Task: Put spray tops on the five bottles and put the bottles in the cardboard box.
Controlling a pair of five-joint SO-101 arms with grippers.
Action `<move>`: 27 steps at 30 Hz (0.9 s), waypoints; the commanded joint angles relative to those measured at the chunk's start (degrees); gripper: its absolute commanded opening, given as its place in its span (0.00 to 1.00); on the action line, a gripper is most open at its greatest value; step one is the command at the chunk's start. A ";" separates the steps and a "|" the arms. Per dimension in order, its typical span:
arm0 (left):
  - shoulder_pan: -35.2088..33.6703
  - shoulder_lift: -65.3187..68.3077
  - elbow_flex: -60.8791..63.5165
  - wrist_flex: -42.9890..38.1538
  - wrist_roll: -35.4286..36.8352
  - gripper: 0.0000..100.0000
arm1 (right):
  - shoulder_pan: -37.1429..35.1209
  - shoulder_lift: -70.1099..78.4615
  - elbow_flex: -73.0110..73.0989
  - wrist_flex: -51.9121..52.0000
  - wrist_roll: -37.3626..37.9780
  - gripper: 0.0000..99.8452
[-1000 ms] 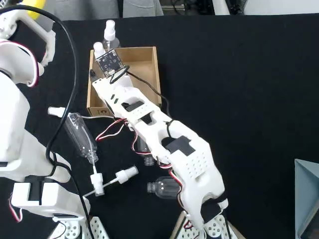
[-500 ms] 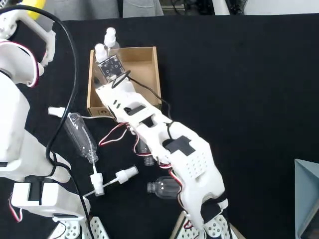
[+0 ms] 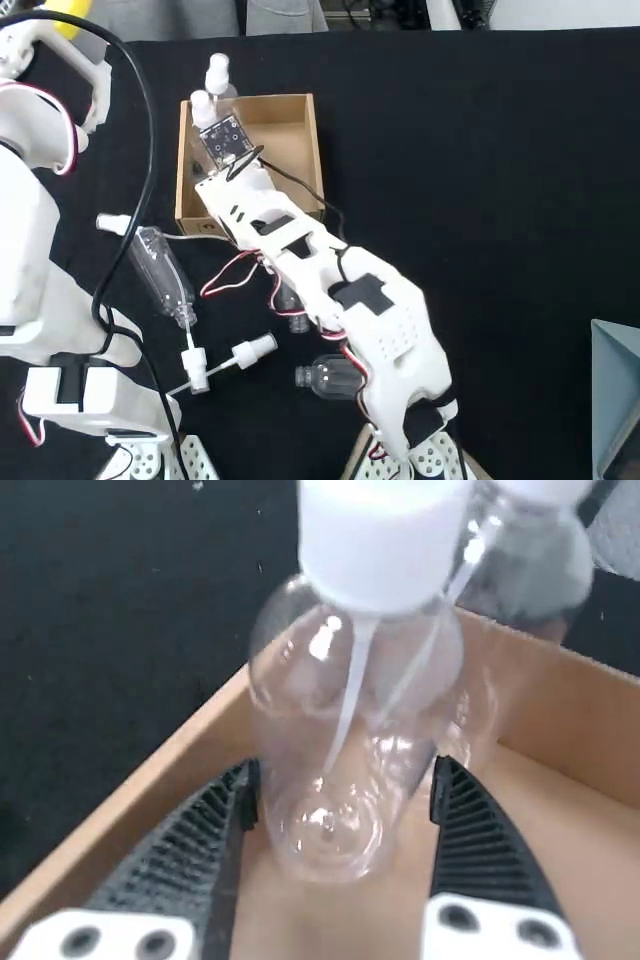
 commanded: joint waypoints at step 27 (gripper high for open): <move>-0.22 0.53 -1.01 -0.88 0.26 0.18 | 1.76 -31.78 1.63 26.37 3.87 0.23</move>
